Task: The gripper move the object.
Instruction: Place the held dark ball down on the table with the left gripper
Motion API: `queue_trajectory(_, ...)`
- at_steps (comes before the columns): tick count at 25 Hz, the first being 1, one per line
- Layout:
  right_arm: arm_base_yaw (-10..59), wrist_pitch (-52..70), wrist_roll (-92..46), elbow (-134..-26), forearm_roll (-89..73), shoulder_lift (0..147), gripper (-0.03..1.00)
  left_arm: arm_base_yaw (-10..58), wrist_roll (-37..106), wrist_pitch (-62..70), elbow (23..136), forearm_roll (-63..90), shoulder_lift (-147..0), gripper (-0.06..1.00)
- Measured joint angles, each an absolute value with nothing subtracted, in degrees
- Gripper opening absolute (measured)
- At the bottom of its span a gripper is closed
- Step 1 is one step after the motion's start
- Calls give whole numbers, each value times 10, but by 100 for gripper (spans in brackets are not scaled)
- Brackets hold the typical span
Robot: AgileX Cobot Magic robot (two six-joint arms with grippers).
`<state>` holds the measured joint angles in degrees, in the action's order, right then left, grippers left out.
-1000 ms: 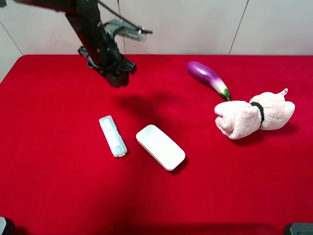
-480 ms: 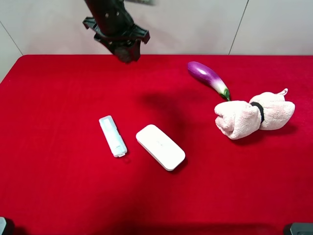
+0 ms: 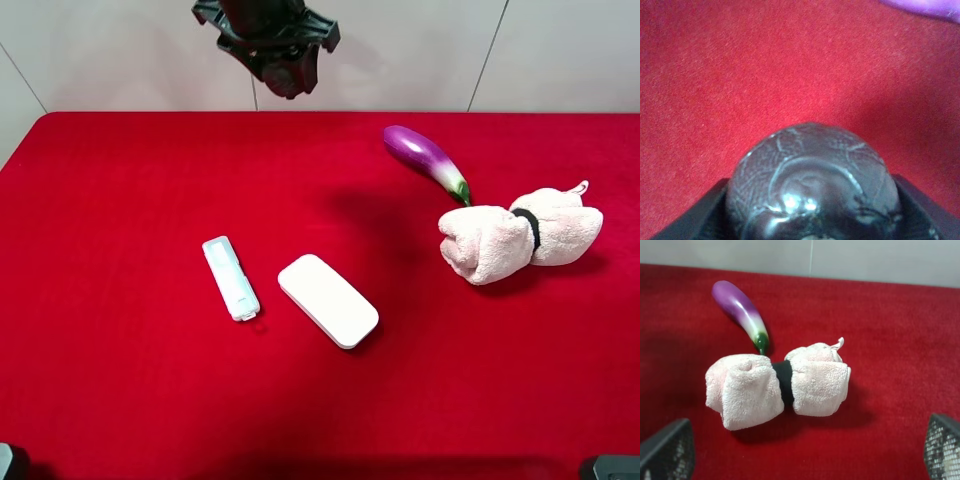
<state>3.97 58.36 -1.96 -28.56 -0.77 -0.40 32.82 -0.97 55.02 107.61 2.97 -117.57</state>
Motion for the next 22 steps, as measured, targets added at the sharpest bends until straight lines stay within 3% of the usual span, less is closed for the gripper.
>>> queue_trajectory(11, 40, 584, -20, -286, -8, -4, 69, 390, -14, 645, 1272, 13, -1285, 60)
queue_trajectory(22, 40, 584, -20, -286, -8, -4, 69, 461, -18, 663, 1307, 10, -1301, 60)
